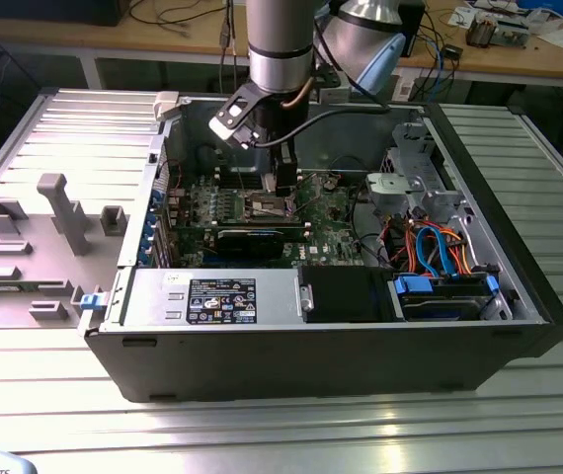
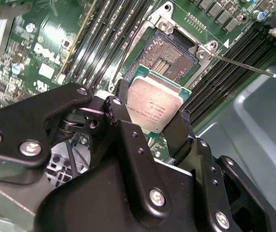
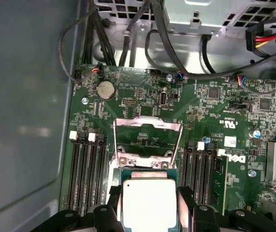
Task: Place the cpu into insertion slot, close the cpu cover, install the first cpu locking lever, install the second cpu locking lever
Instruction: 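Place the cpu into insertion slot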
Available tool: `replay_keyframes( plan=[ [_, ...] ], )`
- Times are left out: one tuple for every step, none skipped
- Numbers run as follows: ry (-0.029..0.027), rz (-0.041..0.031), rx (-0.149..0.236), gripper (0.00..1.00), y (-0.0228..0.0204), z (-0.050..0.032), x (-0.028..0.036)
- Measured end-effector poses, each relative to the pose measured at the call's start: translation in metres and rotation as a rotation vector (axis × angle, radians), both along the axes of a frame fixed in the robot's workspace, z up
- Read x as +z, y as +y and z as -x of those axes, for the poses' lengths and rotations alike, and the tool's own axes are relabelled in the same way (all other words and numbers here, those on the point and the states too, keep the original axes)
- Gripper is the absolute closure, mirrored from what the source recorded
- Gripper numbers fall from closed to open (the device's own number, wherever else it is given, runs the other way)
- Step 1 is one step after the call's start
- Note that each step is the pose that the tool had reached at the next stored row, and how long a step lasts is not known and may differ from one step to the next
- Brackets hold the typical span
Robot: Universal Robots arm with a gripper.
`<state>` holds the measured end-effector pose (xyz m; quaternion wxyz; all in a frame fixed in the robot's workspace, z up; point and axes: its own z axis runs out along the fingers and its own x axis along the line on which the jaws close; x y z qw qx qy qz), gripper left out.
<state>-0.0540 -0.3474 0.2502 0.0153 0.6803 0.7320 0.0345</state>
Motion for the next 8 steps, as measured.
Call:
replay_keyframes(
  plan=[
    [0.0, 0.0001, -0.017, 0.46, 0.0001, 0.0, -0.0026],
    [0.0, 0.0, -0.027, 0.46, 0.0002, 0.0, -0.0044],
    [0.0, -0.0001, -0.036, 0.46, 0.0004, 0.0001, -0.0069],
    [0.0, -0.0001, -0.041, 0.46, 0.0005, 0.0002, -0.009],
    [0.0, -0.0001, -0.045, 0.46, 0.0008, 0.0003, -0.0117],
    [0.0, 0.0001, -0.045, 0.46, 0.0009, 0.001, -0.0152],
    [0.0, -0.0013, -0.045, 0.46, 0.0009, 0.0022, -0.017],
    [0.0, -0.0036, -0.045, 0.46, 0.0009, 0.0033, -0.0186]
  ],
)
